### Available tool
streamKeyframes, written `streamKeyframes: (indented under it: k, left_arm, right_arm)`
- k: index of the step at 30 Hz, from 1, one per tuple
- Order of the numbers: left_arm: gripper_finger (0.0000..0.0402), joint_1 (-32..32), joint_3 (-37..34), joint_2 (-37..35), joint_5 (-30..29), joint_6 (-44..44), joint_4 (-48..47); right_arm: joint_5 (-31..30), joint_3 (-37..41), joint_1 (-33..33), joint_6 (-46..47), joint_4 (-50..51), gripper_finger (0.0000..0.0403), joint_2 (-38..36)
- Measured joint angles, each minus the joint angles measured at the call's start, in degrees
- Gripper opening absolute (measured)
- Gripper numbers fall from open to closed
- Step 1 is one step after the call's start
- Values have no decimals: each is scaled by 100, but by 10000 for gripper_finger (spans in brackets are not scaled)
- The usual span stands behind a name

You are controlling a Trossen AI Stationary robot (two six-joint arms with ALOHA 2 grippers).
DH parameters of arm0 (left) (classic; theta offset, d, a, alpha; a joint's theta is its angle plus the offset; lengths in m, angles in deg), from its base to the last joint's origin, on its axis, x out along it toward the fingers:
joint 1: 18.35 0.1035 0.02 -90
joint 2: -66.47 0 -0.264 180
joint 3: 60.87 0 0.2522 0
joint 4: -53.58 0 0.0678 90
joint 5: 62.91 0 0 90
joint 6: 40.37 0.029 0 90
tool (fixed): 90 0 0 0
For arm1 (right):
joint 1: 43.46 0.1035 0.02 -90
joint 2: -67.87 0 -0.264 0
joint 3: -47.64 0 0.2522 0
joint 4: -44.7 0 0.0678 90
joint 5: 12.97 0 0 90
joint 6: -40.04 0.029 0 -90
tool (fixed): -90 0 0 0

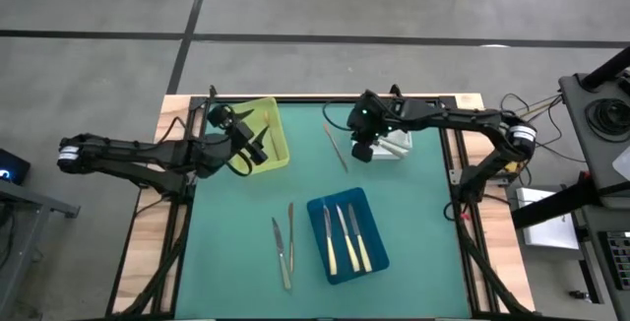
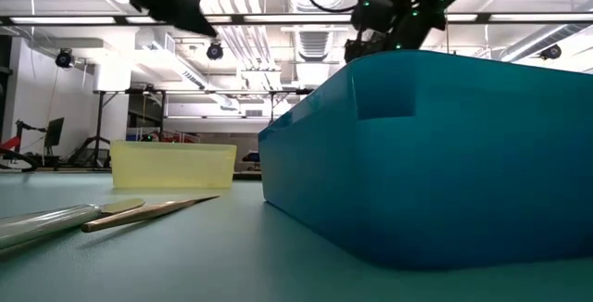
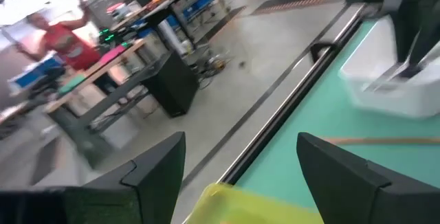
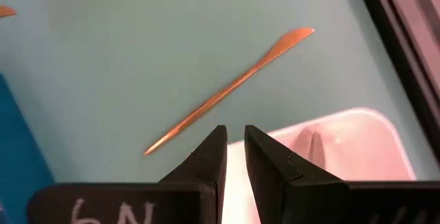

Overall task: Sort silverware by color (type)
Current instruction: Put the green knife into the white bin

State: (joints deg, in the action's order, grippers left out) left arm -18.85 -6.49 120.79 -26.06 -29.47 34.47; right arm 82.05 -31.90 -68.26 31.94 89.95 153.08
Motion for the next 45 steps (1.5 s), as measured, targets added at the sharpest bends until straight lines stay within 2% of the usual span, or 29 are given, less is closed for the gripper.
streamKeyframes:
  k: [6,11,17,23,26,28,35,38,45]
  left_arm:
    - [259,-7,353,0,745,-86,34]
    - [259,-7,398,22,873,-94,22]
    - [259,-7,392,22,875,-308,21]
    - [259,-7,390,22,870,-527,21]
    - [259,-9,388,22,872,-626,-47]
    - [259,-23,388,28,872,-763,-241]
    - [259,-59,383,34,887,-1667,-1159]
    - [259,-70,383,44,1219,-1897,-1370]
    - [259,-72,384,111,1985,-2416,-1322]
  right_arm:
    - [-59,463,-1,905,-49,43,-459]
    - [-248,718,0,1943,-43,43,-606]
    - [-246,860,67,2475,-45,43,-526]
    - [-250,561,160,2459,-60,43,-407]
    - [-485,278,152,2462,-65,43,-339]
    - [-659,49,152,2462,-50,43,-248]
    - [-656,-597,157,2242,230,43,131]
    - [-663,-642,171,2005,283,43,163]
    - [-667,-464,327,1662,-365,43,149]
